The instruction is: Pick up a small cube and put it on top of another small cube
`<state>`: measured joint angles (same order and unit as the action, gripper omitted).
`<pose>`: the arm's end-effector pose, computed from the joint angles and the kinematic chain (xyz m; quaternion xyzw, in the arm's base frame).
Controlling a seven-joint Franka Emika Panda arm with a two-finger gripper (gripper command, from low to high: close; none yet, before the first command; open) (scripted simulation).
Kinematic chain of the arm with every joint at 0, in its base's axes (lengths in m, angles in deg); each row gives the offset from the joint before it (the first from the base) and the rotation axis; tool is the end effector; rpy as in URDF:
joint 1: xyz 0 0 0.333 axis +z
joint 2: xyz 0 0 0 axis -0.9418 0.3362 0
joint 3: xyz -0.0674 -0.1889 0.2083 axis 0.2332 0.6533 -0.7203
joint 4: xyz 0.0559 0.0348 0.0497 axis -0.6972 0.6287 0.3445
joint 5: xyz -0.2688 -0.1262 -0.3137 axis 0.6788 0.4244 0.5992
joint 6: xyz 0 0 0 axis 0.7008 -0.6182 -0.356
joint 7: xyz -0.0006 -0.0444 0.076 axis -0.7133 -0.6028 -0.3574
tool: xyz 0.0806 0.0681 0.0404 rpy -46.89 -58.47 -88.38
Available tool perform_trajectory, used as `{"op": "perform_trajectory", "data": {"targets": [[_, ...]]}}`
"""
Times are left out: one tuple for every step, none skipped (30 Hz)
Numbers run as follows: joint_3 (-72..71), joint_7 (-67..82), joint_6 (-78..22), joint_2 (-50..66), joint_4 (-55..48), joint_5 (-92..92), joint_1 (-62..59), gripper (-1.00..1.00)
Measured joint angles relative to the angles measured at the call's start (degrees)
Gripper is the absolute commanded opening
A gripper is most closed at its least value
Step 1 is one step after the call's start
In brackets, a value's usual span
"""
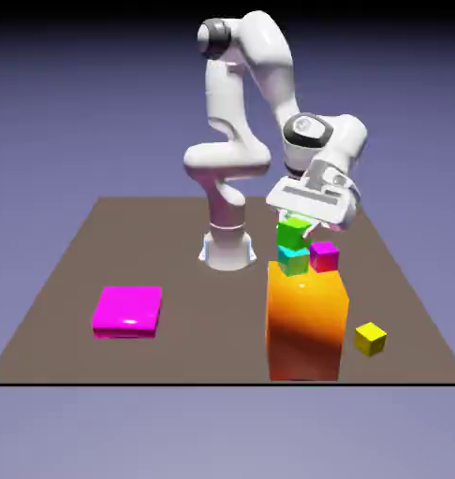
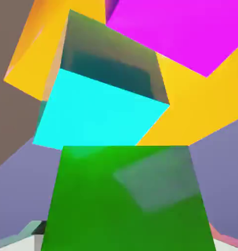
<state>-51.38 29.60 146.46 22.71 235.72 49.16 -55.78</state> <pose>0.3994 0.2510 0.3540 0.6178 0.6799 0.0300 0.3940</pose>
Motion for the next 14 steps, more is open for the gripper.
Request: {"op": "perform_trajectory", "data": {"targets": [[-0.23,2.21,-0.55,-0.79,-0.12,-2.15,2.08,-1.0],[-0.39,4.47,-1.13,-1.6,-0.36,-4.33,4.06,-1.0],[-0.21,6.97,-1.9,-2.47,-1.11,-6.66,5.65,-1.0],[-0.16,7.67,-2.11,-2.71,-1.32,-7.31,6.1,-1.0],[-0.16,7.67,-2.11,-2.71,-1.32,-7.31,6.1,-1.0],[0.15,5.79,-0.21,-0.82,-0.87,-4.83,5.06,-1.0],[0.46,3.91,1.69,1.06,-0.42,-2.35,4.03,-1.0],[0.77,2.02,3.6,2.95,0.03,0.14,2.99,-1.0],[1.04,0.38,5.26,4.6,0.42,2.31,2.09,1.0],[1.03,0.34,5.32,4.6,0.42,2.36,2.09,1.0],[1.03,0.34,5.32,4.6,0.42,2.36,2.09,1.0],[0.73,2.23,3.42,2.72,-0.03,-0.12,3.12,1.0],[0.42,4.11,1.52,0.83,-0.48,-2.61,4.16,1.0],[0.11,6.0,-0.38,-1.06,-0.93,-5.1,5.19,1.0]]}}
